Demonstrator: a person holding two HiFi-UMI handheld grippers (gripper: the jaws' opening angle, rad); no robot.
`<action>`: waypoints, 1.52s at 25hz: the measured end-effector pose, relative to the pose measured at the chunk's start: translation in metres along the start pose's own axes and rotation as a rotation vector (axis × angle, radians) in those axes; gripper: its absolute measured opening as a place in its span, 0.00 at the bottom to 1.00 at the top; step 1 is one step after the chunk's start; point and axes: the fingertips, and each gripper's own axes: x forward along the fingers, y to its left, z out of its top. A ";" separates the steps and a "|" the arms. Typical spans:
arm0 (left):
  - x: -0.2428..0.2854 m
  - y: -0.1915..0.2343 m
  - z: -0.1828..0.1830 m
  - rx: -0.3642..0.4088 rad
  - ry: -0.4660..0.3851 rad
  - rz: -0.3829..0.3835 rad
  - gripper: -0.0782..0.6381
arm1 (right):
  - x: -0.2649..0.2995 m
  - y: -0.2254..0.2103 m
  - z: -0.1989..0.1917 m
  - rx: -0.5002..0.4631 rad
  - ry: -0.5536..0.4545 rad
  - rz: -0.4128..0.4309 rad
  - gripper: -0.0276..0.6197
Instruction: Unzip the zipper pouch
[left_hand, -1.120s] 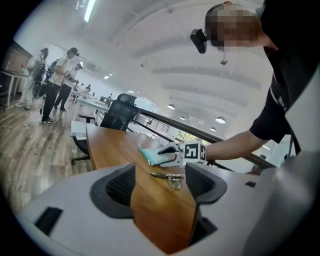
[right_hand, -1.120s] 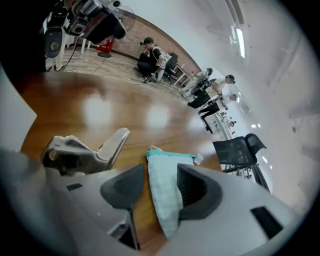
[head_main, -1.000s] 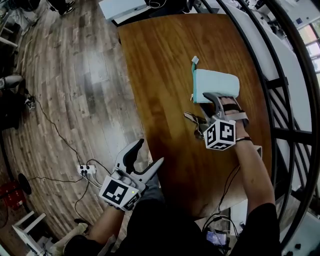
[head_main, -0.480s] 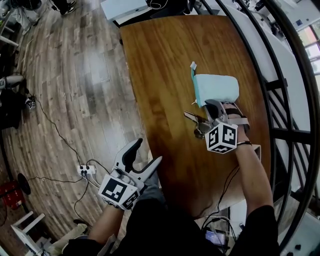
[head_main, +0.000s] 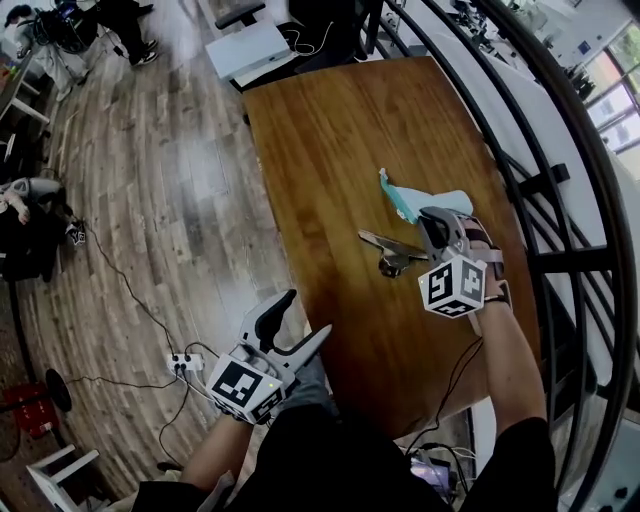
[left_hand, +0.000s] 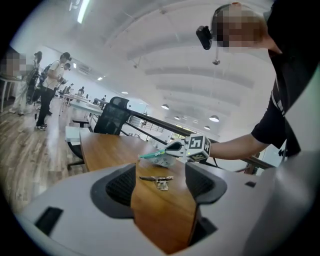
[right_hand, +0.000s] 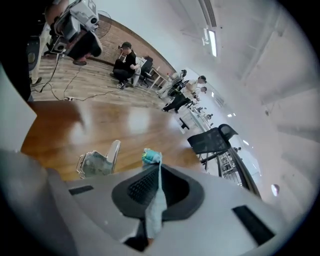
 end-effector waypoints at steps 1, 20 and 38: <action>-0.002 -0.004 0.001 0.005 -0.002 -0.007 0.55 | -0.008 -0.003 0.001 0.007 -0.006 -0.017 0.04; -0.031 -0.107 0.026 0.091 -0.073 -0.141 0.45 | -0.192 0.002 0.033 0.186 -0.161 -0.158 0.05; -0.052 -0.164 0.007 0.087 -0.079 -0.265 0.27 | -0.277 0.106 0.045 0.469 -0.271 -0.032 0.05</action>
